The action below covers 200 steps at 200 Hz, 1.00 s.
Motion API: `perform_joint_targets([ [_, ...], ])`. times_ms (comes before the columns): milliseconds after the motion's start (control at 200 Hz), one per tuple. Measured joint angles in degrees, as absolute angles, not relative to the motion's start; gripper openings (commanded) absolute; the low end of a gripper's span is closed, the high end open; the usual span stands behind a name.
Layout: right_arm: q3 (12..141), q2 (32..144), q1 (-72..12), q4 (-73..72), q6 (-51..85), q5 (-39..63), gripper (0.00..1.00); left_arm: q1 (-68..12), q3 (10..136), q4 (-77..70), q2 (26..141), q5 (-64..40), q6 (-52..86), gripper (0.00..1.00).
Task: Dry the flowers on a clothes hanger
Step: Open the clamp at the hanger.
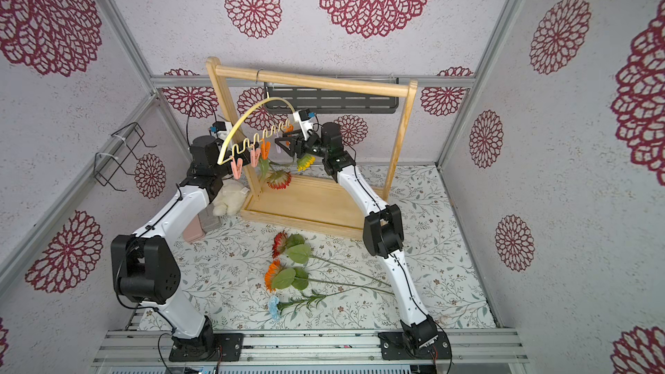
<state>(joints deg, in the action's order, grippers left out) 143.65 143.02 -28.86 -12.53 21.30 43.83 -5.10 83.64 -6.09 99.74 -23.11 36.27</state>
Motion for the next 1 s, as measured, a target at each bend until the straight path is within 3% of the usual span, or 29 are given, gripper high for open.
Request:
perform_joint_targets([
  [290, 143.7, 143.1, -28.9, -16.6, 22.7, 46.9, 0.49, -5.1, 84.5, -6.7, 100.4, -23.5, 36.4, 0.0],
  [415, 143.7, 143.3, -28.8, -17.9, 23.1, 48.3, 0.53, -5.1, 84.5, -6.8, 100.4, -23.7, 36.9, 0.0],
  [710, 142.7, 143.8, -28.2, -19.4, 23.1, 51.2, 0.53, -5.1, 80.4, -7.8, 97.5, -23.5, 37.1, 0.0],
  [1001, 133.0, 143.2, -27.5, -22.8, 22.3, 51.2, 0.59, -5.1, 75.4, -8.2, 92.4, -22.6, 36.4, 0.0],
])
